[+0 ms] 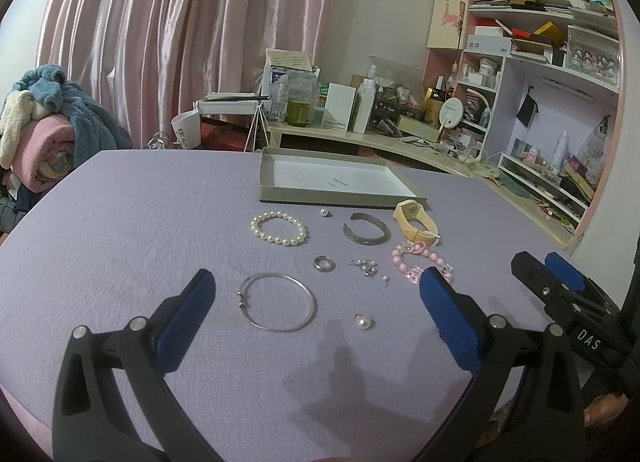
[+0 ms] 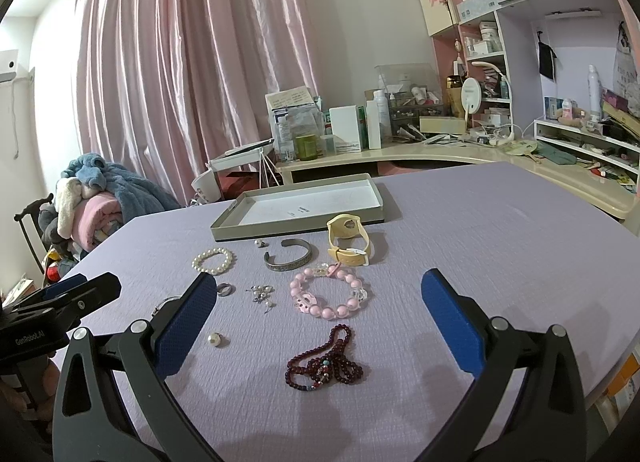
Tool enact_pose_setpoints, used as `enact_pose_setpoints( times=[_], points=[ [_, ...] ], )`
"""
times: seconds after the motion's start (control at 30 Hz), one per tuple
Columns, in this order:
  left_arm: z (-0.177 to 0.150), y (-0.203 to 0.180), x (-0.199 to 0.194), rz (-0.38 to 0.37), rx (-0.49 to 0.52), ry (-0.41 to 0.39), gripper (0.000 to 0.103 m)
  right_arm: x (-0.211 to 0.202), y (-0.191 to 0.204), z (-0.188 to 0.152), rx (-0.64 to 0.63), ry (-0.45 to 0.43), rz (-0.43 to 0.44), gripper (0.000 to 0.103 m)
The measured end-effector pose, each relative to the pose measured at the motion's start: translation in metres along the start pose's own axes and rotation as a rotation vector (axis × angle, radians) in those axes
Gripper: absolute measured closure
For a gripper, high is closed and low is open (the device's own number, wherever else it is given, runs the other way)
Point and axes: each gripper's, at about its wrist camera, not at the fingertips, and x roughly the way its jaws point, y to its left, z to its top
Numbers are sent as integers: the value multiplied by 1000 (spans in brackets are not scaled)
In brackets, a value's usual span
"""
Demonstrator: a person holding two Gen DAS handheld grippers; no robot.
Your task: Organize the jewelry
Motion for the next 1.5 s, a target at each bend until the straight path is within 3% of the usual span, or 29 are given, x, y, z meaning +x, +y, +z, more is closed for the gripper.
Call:
enact_pose_setpoints(
  times=[0.93,1.33,1.5],
  points=[
    [0,-1,0,2,1,2,2,2,-2,0,4,3,2,1],
    [-7,4,12,-17,-6,27,2,21,-4,-20,-9,140,41,2],
    [-9,8,13,-19,-21,38,2,21,1,-22,-12,156,48,3]
  ],
)
